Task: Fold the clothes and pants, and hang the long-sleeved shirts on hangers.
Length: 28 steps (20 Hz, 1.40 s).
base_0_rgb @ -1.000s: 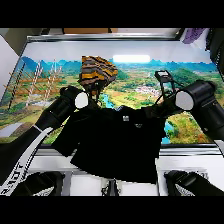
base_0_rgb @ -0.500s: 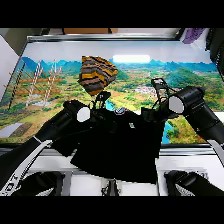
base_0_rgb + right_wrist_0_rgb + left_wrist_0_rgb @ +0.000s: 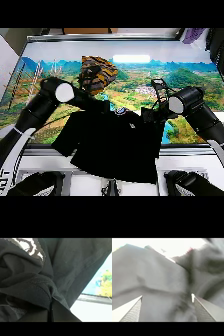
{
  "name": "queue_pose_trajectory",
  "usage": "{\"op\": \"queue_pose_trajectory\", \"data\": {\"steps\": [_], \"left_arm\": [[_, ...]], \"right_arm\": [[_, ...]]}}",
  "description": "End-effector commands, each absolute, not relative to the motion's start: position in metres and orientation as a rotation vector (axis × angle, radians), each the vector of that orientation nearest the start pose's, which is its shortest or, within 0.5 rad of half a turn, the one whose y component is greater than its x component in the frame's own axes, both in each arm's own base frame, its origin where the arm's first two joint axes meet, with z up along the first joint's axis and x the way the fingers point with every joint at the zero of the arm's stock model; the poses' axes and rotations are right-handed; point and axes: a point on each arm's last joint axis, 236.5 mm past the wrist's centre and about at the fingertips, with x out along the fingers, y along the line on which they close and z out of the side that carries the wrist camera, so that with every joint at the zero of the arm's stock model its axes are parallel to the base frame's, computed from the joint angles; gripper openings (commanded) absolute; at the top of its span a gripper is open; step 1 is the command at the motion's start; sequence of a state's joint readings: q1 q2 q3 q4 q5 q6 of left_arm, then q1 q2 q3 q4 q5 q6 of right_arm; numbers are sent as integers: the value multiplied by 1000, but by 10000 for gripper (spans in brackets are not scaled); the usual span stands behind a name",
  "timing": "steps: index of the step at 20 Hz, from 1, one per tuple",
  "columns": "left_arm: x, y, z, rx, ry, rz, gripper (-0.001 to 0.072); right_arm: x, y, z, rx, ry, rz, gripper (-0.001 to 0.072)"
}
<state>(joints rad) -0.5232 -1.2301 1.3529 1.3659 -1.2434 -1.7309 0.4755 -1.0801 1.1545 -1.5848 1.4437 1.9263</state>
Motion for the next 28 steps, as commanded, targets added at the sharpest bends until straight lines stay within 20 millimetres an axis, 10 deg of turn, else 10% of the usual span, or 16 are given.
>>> {"op": "queue_pose_trajectory", "data": {"steps": [1, 8, 14, 20, 28], "left_arm": [[385, -154, 104, 49, 1090, -269, 688], [459, 31, 31, 135, 1134, 172, 687], [489, 102, -43, 235, 1172, 273, 688], [514, 139, -87, 229, 1254, 341, 688], [511, 142, -126, 236, 1330, 340, 686]], "right_arm": [[276, 139, 58, -41, 1379, 145, 17], [276, 139, 58, -41, 1379, 145, 18], [276, 139, 58, -41, 1379, 145, 18], [276, 139, 58, -41, 1379, 145, 18], [276, 139, 58, -41, 1379, 145, 18]]}}
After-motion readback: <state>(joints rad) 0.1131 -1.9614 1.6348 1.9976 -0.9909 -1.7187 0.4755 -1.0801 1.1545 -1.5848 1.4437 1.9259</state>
